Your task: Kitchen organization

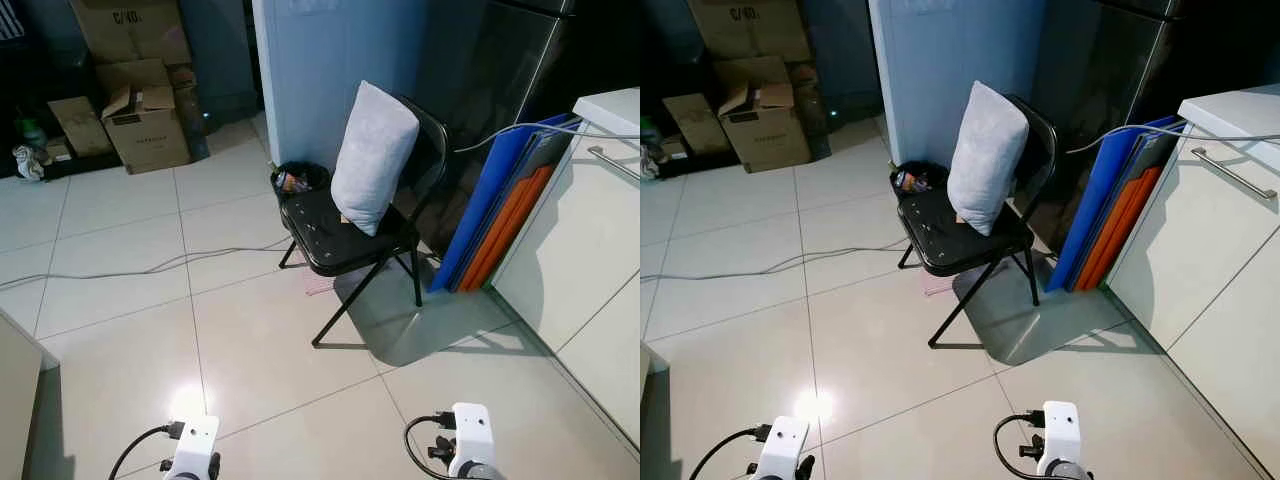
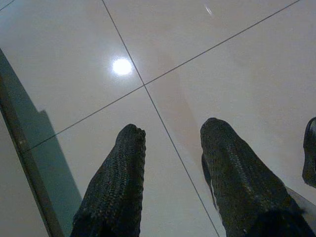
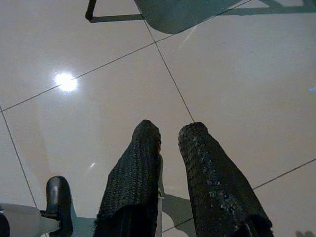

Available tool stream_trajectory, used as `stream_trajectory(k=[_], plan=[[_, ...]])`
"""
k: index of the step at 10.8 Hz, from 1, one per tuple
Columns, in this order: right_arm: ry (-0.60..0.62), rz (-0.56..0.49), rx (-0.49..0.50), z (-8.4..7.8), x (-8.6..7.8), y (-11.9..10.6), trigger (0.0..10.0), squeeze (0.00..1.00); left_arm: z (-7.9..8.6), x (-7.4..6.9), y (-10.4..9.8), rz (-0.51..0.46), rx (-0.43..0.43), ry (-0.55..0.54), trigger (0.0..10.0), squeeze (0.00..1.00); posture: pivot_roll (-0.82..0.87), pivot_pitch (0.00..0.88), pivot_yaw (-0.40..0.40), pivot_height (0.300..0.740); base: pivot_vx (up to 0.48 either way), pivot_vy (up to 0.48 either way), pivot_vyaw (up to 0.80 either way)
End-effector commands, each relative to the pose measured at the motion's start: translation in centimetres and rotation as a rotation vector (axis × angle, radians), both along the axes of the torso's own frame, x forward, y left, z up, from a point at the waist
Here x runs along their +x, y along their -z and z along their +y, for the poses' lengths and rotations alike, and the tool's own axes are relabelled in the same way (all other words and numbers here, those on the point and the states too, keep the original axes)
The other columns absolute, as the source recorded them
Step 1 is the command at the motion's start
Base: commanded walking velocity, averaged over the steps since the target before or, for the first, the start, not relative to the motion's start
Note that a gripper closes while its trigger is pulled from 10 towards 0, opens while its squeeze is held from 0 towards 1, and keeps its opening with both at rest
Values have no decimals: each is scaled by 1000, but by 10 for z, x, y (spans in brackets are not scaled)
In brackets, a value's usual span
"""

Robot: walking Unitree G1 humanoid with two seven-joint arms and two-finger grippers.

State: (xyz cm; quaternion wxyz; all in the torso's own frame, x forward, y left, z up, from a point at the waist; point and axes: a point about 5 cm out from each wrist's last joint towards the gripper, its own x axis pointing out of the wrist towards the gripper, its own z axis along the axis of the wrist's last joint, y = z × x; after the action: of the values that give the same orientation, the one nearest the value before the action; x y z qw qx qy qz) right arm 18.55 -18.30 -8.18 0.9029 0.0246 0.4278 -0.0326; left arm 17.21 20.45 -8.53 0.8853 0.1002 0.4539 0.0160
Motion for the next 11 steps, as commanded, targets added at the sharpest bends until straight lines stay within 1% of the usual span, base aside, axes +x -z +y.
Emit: stream_trajectory(k=[1,2,3,4,7,11], plan=[[120,-77,108,-2,23,-12,10000,0,-39,38,-14,-80,-145,45,10000,0,142,0,16,740,0,0,0],[113,-84,99,-3,24,-13,10000,0,-39,39,-15,-88,-142,49,10000,0,144,0,14,740,0,0,0],[91,-87,72,-4,25,-14,10000,0,-38,41,-16,-96,-111,56,10000,0,145,0,13,740,0,0,0],[88,-84,72,-3,24,-13,10000,0,-36,41,-16,-94,-104,41,10000,0,144,0,12,740,0,0,0],[85,-79,88,-2,22,-12,10000,0,-33,36,-13,-67,-89,56,10000,0,150,0,10,740,0,0,0],[82,-59,79,-2,19,-10,10000,0,-33,34,-12,-66,-99,52,10000,0,152,0,9,740,0,0,0]])
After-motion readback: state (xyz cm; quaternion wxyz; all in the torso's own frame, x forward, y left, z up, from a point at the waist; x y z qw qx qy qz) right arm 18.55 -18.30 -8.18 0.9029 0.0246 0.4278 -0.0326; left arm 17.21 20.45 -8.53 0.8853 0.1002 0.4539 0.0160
